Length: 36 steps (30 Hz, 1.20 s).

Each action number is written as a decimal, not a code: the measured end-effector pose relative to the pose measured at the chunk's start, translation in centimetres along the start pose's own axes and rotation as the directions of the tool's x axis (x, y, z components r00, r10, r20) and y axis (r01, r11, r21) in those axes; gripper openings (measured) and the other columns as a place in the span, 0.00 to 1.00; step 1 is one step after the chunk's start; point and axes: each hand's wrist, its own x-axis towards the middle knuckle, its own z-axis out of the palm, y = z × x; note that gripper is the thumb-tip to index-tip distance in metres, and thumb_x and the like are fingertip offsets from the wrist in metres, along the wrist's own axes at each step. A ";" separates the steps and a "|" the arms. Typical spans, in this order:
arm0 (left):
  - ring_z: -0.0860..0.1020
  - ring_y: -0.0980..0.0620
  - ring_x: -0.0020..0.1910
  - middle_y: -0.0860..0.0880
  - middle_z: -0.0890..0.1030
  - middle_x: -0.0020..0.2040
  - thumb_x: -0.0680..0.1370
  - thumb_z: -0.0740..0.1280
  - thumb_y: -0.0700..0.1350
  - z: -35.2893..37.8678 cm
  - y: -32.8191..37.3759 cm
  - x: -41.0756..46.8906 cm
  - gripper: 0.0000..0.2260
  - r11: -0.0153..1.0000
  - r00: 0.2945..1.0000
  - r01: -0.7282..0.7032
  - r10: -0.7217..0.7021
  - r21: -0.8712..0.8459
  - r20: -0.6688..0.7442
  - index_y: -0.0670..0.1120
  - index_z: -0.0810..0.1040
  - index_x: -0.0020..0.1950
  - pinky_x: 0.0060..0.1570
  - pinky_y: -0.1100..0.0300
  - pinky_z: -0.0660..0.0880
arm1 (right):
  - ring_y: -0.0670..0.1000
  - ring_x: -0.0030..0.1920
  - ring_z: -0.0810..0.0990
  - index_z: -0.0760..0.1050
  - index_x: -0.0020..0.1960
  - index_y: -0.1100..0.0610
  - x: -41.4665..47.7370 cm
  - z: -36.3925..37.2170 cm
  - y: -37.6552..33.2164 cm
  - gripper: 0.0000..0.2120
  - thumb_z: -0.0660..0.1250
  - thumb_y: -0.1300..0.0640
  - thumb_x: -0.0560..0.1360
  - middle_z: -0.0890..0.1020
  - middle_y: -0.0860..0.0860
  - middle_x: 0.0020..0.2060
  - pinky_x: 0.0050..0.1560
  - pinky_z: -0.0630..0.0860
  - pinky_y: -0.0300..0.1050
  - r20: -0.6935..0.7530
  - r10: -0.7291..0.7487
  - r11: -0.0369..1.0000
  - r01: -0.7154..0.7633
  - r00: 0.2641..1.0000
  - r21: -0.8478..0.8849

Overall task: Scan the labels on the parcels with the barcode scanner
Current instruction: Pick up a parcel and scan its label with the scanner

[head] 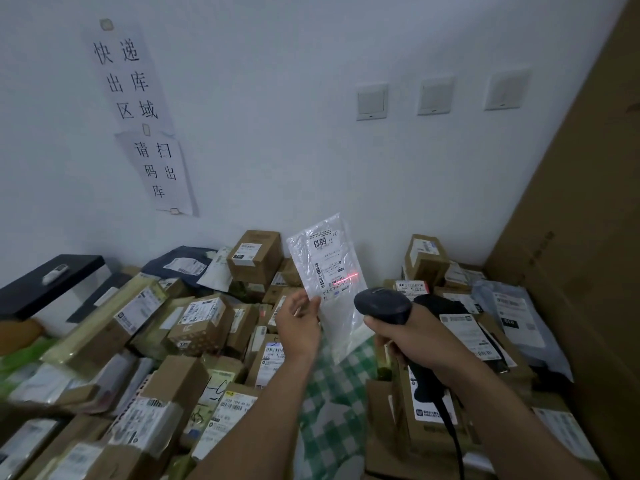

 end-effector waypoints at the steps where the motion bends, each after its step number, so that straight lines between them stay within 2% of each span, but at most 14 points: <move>1: 0.82 0.68 0.43 0.57 0.84 0.47 0.78 0.74 0.39 0.0 -0.1 0.1 0.07 1.000 1.000 -0.005 0.005 0.000 -0.002 0.51 0.82 0.48 0.39 0.69 0.78 | 0.44 0.30 0.79 0.82 0.54 0.50 0.1 0.0 0.0 0.08 0.73 0.49 0.78 0.86 0.52 0.37 0.33 0.75 0.41 0.003 0.002 1.000 -0.002 1.000 0.001; 4: 0.82 0.68 0.42 0.60 0.83 0.47 0.78 0.74 0.39 -0.1 -0.2 0.3 0.07 1.000 1.000 0.003 -0.003 -0.002 -0.007 0.51 0.82 0.49 0.36 0.72 0.76 | 0.44 0.30 0.79 0.82 0.54 0.50 0.2 0.2 -0.1 0.07 0.73 0.49 0.78 0.86 0.51 0.36 0.33 0.75 0.40 0.010 0.009 1.000 -0.010 1.000 0.013; 7: 0.83 0.63 0.46 0.59 0.84 0.49 0.78 0.74 0.41 -0.2 -0.2 0.7 0.06 1.000 1.000 0.008 -0.007 0.014 -0.021 0.53 0.83 0.49 0.39 0.69 0.77 | 0.44 0.31 0.79 0.81 0.56 0.48 0.3 0.3 -0.3 0.08 0.73 0.48 0.78 0.87 0.50 0.37 0.34 0.75 0.40 0.015 0.003 1.000 -0.003 1.000 0.027; 10: 0.82 0.66 0.44 0.57 0.83 0.51 0.79 0.73 0.40 -0.7 0.1 0.7 0.06 1.000 1.000 -0.007 0.007 0.008 -0.012 0.50 0.82 0.53 0.36 0.73 0.76 | 0.45 0.35 0.81 0.80 0.58 0.44 0.6 0.4 -0.2 0.09 0.73 0.48 0.78 0.88 0.49 0.41 0.37 0.77 0.41 0.036 -0.020 0.999 0.018 0.999 0.043; 12: 0.82 0.65 0.45 0.56 0.83 0.52 0.81 0.71 0.41 -1.7 0.7 1.0 0.07 0.999 0.998 -0.050 0.051 0.015 -0.043 0.50 0.80 0.57 0.38 0.71 0.77 | 0.46 0.37 0.82 0.79 0.59 0.42 0.9 0.6 -0.2 0.10 0.72 0.48 0.78 0.88 0.47 0.43 0.39 0.78 0.41 0.043 -0.028 0.998 0.026 0.999 0.049; 15: 0.81 0.65 0.48 0.60 0.81 0.52 0.84 0.66 0.43 -4.4 2.5 2.7 0.07 0.988 0.982 -0.142 0.147 0.054 -0.119 0.53 0.77 0.59 0.44 0.66 0.78 | 0.44 0.35 0.80 0.81 0.57 0.44 2.1 1.5 -0.3 0.07 0.72 0.48 0.79 0.88 0.48 0.43 0.41 0.78 0.42 0.060 -0.025 0.998 0.022 0.998 0.051; 19: 0.81 0.59 0.51 0.61 0.80 0.52 0.84 0.66 0.44 -8.4 3.6 6.3 0.10 0.967 0.968 -0.165 0.196 0.193 -0.156 0.53 0.77 0.64 0.46 0.63 0.78 | 0.44 0.33 0.79 0.82 0.53 0.44 4.2 4.0 -0.5 0.04 0.73 0.49 0.78 0.88 0.49 0.42 0.38 0.77 0.43 0.117 0.007 1.000 -0.010 0.993 0.024; 22: 0.80 0.55 0.51 0.58 0.81 0.52 0.83 0.66 0.43 -10.0 1.9 8.9 0.10 0.937 0.979 -0.105 0.156 0.333 -0.130 0.53 0.76 0.64 0.47 0.60 0.77 | 0.46 0.32 0.78 0.82 0.55 0.47 6.0 6.1 -0.2 0.06 0.74 0.51 0.78 0.88 0.50 0.42 0.37 0.76 0.43 0.158 0.045 0.999 -0.043 0.986 -0.017; 26: 0.79 0.48 0.59 0.49 0.81 0.59 0.84 0.64 0.47 -10.5 -2.2 12.1 0.09 0.845 0.993 -0.064 0.106 0.532 -0.048 0.50 0.78 0.64 0.57 0.54 0.75 | 0.46 0.31 0.77 0.81 0.57 0.46 8.2 8.1 0.7 0.09 0.74 0.52 0.78 0.88 0.50 0.41 0.32 0.75 0.40 0.209 0.096 0.995 -0.088 0.973 -0.051; 28: 0.77 0.47 0.63 0.49 0.80 0.62 0.85 0.63 0.48 -9.9 -4.0 13.4 0.11 0.796 0.997 -0.011 0.056 0.605 -0.056 0.51 0.78 0.66 0.60 0.56 0.72 | 0.45 0.31 0.78 0.81 0.57 0.46 9.3 8.6 1.1 0.08 0.74 0.52 0.78 0.88 0.50 0.41 0.30 0.75 0.37 0.209 0.114 0.992 -0.102 0.971 -0.069; 30: 0.75 0.48 0.66 0.49 0.78 0.63 0.85 0.64 0.48 -9.2 -5.6 14.7 0.13 0.762 0.998 0.052 -0.016 0.646 -0.061 0.49 0.76 0.69 0.58 0.60 0.68 | 0.46 0.33 0.79 0.80 0.56 0.45 10.5 8.7 1.6 0.08 0.73 0.51 0.78 0.88 0.49 0.41 0.32 0.76 0.36 0.204 0.129 0.990 -0.114 0.970 -0.084; 33: 0.76 0.47 0.67 0.48 0.76 0.68 0.77 0.74 0.55 -8.5 -8.4 16.9 0.27 0.793 0.989 0.111 -0.145 0.599 0.008 0.49 0.71 0.73 0.64 0.54 0.73 | 0.45 0.36 0.82 0.78 0.55 0.40 12.3 8.7 2.4 0.07 0.72 0.49 0.79 0.88 0.45 0.41 0.35 0.78 0.35 0.194 0.153 0.984 -0.131 0.969 -0.119; 34: 0.75 0.47 0.67 0.49 0.75 0.69 0.74 0.77 0.57 -8.3 -9.2 17.4 0.32 0.773 0.984 0.104 -0.170 0.626 0.046 0.49 0.70 0.73 0.65 0.53 0.73 | 0.44 0.36 0.82 0.77 0.54 0.39 12.8 8.7 2.7 0.07 0.72 0.49 0.79 0.88 0.44 0.41 0.37 0.78 0.35 0.191 0.162 0.983 -0.140 0.968 -0.122; 36: 0.71 0.46 0.71 0.47 0.70 0.74 0.72 0.79 0.56 -8.1 -10.8 18.2 0.38 0.666 0.971 0.013 -0.187 0.746 0.150 0.48 0.66 0.76 0.67 0.55 0.69 | 0.42 0.35 0.82 0.76 0.52 0.37 13.8 8.8 3.3 0.08 0.72 0.49 0.79 0.88 0.44 0.41 0.37 0.78 0.36 0.186 0.177 0.980 -0.155 0.966 -0.128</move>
